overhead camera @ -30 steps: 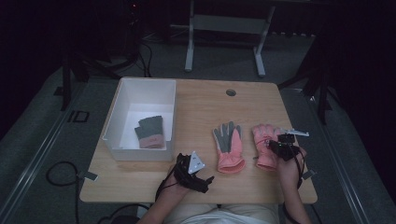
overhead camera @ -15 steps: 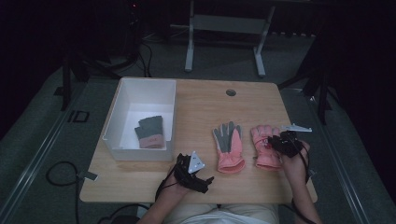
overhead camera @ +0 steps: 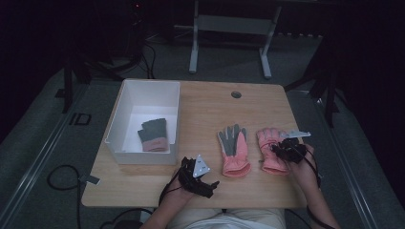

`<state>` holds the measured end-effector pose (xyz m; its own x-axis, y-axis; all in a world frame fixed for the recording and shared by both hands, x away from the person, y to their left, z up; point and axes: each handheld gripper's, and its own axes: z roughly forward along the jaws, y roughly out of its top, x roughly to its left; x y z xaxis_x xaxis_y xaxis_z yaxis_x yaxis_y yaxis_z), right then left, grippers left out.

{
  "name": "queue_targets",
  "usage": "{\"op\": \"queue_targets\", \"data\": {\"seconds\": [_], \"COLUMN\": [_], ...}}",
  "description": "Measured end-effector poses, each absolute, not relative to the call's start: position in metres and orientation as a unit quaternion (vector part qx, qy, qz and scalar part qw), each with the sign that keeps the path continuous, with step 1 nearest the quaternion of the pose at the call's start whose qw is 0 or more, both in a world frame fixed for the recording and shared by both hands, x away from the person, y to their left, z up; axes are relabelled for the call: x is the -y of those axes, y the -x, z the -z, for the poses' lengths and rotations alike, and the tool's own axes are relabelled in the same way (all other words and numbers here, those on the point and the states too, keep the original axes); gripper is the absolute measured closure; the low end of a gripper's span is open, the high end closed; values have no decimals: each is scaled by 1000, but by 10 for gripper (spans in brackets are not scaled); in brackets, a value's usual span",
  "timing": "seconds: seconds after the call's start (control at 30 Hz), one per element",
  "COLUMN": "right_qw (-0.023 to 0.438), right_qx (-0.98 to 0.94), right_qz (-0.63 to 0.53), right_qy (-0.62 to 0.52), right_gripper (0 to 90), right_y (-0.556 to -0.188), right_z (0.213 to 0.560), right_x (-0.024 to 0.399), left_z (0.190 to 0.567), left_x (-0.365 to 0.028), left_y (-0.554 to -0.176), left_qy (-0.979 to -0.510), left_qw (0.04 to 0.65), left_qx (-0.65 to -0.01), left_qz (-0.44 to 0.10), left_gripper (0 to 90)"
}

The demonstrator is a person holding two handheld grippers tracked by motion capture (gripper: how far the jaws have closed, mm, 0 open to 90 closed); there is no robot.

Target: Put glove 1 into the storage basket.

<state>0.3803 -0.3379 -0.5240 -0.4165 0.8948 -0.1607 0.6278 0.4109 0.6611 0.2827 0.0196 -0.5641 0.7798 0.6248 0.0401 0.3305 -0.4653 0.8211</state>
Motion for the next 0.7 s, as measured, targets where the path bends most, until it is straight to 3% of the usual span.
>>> {"op": "queue_targets", "data": {"seconds": [0.27,0.4,0.7], "right_qw": [254,244,275], "right_qx": [-789,-780,-751], "right_qz": [-265,-275,-306], "right_qy": [-492,-507,-516], "right_gripper": [831,860,865], "right_y": [-383,-383,-378], "right_z": [532,528,486], "right_x": [334,336,336], "left_z": [565,565,564], "left_x": [-19,-21,-22], "left_y": [-282,-284,-285], "left_qy": [-842,-840,-838], "left_qw": [427,430,433], "left_qx": [-282,-285,-288], "left_qz": [-171,-166,-168], "left_gripper": [4,4,5]}}
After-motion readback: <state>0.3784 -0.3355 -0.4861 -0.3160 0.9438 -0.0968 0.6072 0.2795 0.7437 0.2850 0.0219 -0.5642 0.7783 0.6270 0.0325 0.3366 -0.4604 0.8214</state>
